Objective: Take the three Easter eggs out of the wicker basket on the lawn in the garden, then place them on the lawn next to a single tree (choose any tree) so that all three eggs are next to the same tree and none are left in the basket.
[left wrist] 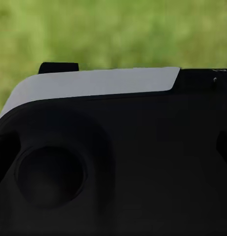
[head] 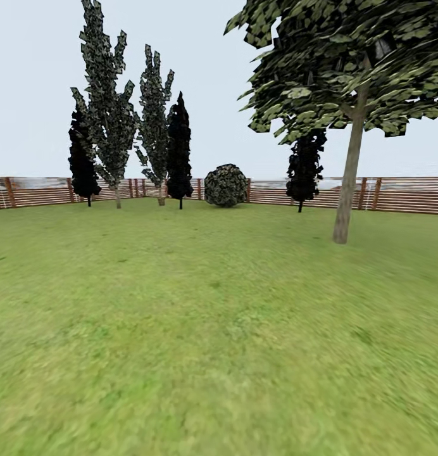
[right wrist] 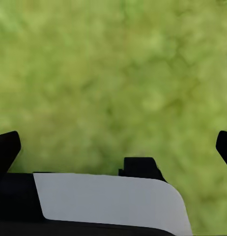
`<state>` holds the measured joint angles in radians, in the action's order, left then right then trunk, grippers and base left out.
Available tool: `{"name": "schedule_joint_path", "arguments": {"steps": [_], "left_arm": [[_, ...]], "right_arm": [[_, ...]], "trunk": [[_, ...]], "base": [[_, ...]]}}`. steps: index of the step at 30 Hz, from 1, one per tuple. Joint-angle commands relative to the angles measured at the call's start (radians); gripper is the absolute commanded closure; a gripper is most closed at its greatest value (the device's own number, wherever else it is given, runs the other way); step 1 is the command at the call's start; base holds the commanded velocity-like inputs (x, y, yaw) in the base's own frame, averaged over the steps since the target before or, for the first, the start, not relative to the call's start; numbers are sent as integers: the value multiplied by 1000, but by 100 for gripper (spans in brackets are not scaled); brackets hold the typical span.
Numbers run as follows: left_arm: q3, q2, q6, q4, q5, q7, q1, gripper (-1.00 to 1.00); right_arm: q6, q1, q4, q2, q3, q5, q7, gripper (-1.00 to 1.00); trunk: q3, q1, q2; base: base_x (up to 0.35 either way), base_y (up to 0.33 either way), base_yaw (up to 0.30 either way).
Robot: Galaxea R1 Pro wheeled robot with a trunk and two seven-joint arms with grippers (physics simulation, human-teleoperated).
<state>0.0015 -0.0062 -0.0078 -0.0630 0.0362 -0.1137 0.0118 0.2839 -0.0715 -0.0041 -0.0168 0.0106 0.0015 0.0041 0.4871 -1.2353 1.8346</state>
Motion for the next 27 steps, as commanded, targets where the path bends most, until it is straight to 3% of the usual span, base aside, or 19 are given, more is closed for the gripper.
{"name": "schedule_joint_path", "arguments": {"steps": [1, 27], "left_arm": [[0, 0, -1, -1, 4, -3, 0, -100], [0, 0, -1, -1, 4, -3, 0, -100]], "right_arm": [[3, -1, 1, 0, 1, 0, 0, -100], [3, -1, 1, 0, 1, 0, 1, -100]], "trunk": [[1, -1, 0], [1, -1, 0]], "base": [[305, 215, 0], [304, 216, 0]]}}
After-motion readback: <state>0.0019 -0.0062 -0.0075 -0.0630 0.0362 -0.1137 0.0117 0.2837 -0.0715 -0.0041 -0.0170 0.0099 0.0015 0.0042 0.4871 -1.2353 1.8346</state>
